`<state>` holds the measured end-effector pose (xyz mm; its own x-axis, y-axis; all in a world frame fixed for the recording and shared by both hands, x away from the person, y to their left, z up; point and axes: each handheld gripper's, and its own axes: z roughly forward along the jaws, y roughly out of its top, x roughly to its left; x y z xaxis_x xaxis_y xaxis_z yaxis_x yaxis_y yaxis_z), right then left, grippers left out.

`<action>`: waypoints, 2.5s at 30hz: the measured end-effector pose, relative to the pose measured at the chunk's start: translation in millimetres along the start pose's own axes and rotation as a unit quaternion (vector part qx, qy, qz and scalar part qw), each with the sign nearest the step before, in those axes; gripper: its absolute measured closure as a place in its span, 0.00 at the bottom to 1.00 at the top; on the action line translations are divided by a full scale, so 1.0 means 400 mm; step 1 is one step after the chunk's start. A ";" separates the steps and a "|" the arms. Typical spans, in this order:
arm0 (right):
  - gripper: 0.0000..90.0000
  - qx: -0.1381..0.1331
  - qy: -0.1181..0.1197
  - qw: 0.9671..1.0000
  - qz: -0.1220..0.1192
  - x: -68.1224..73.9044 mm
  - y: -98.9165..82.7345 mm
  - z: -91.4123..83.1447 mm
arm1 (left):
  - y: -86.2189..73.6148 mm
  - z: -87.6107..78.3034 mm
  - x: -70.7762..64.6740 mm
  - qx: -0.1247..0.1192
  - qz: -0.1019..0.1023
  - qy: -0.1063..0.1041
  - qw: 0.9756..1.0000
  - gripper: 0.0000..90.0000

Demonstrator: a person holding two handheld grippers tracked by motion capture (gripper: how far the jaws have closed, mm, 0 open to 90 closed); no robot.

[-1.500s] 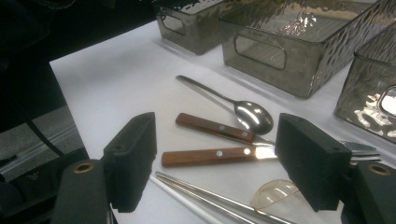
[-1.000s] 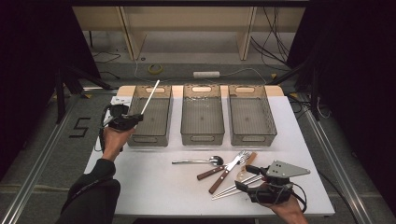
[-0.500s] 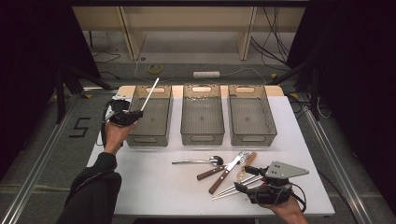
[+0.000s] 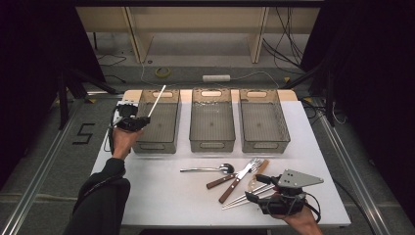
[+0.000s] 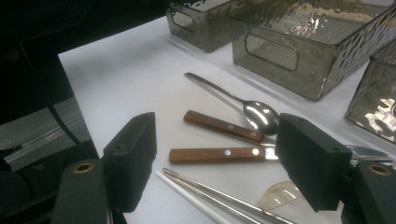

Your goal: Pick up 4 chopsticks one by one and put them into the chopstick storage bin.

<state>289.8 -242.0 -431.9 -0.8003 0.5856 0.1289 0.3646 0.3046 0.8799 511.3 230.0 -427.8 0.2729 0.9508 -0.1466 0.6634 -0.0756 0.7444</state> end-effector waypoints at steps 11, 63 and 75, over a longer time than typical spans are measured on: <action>0.34 0.001 0.001 1.000 0.002 -0.001 0.001 0.000 | -0.006 -0.049 -0.047 -0.025 0.002 -0.019 1.000 0.50; 0.38 0.205 -0.021 0.973 -0.103 -0.082 0.033 0.009 | -0.243 -0.254 -0.229 -0.087 0.088 -0.206 0.971 0.19; 0.53 0.341 -0.017 0.928 -0.150 -0.138 0.029 0.028 | -0.269 -0.273 -0.242 -0.093 0.100 -0.206 0.969 0.19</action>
<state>343.5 -262.2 -433.8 -0.9032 0.4172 -0.1007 0.3529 0.8555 0.3789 337.5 178.9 -422.6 0.6642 0.7185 -0.2063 0.4422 -0.1552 0.8834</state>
